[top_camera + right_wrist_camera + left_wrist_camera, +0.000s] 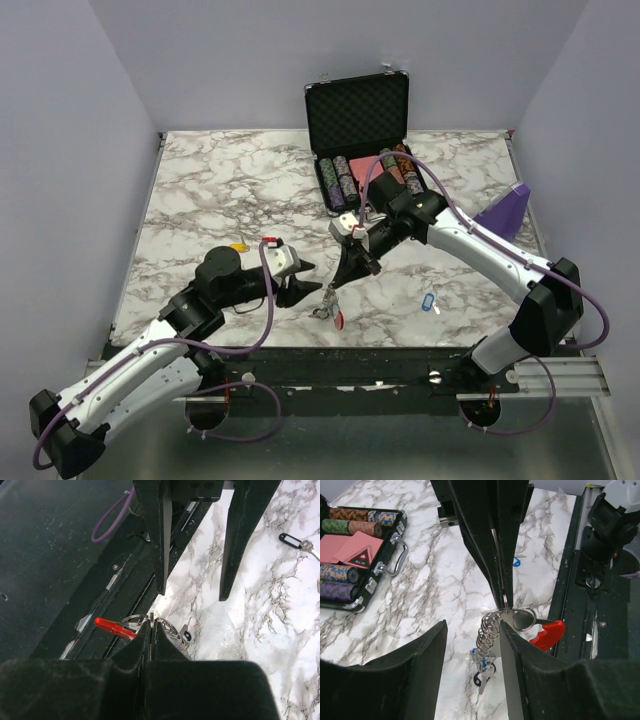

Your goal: Put the keys on the keyring

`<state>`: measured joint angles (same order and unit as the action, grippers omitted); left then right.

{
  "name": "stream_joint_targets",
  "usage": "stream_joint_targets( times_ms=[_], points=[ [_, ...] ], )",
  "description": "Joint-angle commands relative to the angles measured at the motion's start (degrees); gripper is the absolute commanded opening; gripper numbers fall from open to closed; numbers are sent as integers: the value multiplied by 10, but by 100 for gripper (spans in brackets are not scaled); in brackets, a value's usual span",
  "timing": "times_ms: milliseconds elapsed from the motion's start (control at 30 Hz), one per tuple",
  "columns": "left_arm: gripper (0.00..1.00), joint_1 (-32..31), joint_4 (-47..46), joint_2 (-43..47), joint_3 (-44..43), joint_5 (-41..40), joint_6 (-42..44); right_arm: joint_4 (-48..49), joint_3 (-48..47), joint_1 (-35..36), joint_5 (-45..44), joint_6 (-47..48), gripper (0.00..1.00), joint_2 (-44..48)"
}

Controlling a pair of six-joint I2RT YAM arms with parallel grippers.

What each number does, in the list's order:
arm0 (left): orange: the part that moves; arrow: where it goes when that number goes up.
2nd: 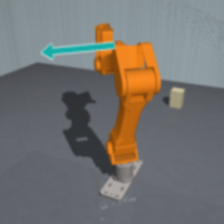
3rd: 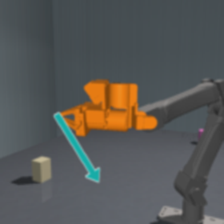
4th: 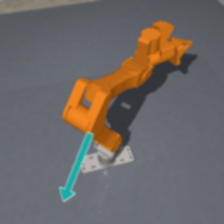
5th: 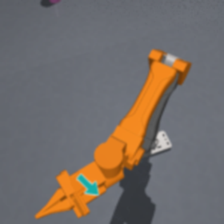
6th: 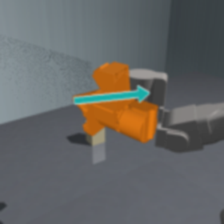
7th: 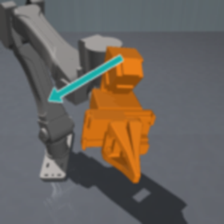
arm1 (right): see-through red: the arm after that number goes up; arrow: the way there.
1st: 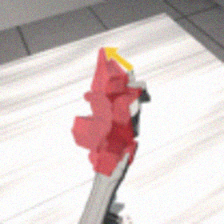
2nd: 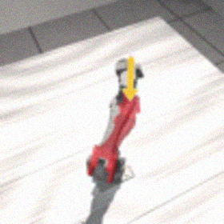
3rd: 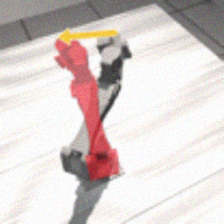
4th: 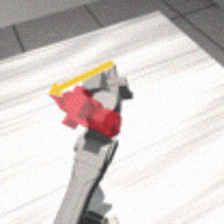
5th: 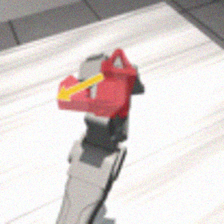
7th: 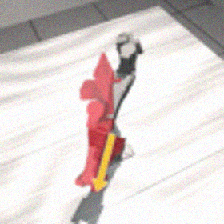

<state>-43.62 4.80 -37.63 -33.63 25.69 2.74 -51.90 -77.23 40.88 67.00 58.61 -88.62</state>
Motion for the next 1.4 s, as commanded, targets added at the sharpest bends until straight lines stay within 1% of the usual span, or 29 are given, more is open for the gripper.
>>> stream_joint_targets(
  times_ms=[0, 133, 167, 300, 700, 767, 833, 867, 967, 1000, 1033, 1267, 1300, 1367],
  points=[
    [52, -1, -87, -1, 19, 61, -25, -30, -20, 0, 29, 32, 1, -10],
    [49, -2, -96, -12, 22, 88, -25, -11, -21, 1, 20, 3, 1, -13],
    [48, -2, -99, -16, 22, 92, -40, -3, -21, 1, 17, -10, 1, -15],
    [46, -9, -102, -27, 28, 94, -45, 15, -20, 0, 11, -39, 1, -17],
    [43, -36, -81, -47, 29, 35, -34, 45, -15, 0, 1, -78, 1, -16],
    [38, -38, -78, -51, 26, 29, -32, 49, -14, 0, 1, -82, 1, -17],
    [29, -39, -67, -57, 19, 24, -30, 51, -13, 1, 1, -84, 1, -16],
    [23, -40, -62, -61, 15, 22, -30, 51, -13, 1, 0, -85, 1, -16],
    [8, -43, -35, -69, 1, 16, -30, 52, -13, 1, -1, -89, 1, -16],
    [2, -44, -28, -73, -3, 16, -14, 53, -13, 1, -1, -90, 1, -16],
    [0, -44, -23, -75, -6, 16, -13, 55, -13, 1, -1, -90, 1, -16],
    [0, -45, -3, -81, -20, 28, -12, 63, -10, 1, -2, -100, 2, -16],
    [0, -45, -5, -80, -20, 27, -14, 65, -9, 1, -2, -103, 2, -16],
    [0, -47, -13, -73, -15, 18, -24, 66, -8, 1, -4, -107, 7, -15]
  ],
)
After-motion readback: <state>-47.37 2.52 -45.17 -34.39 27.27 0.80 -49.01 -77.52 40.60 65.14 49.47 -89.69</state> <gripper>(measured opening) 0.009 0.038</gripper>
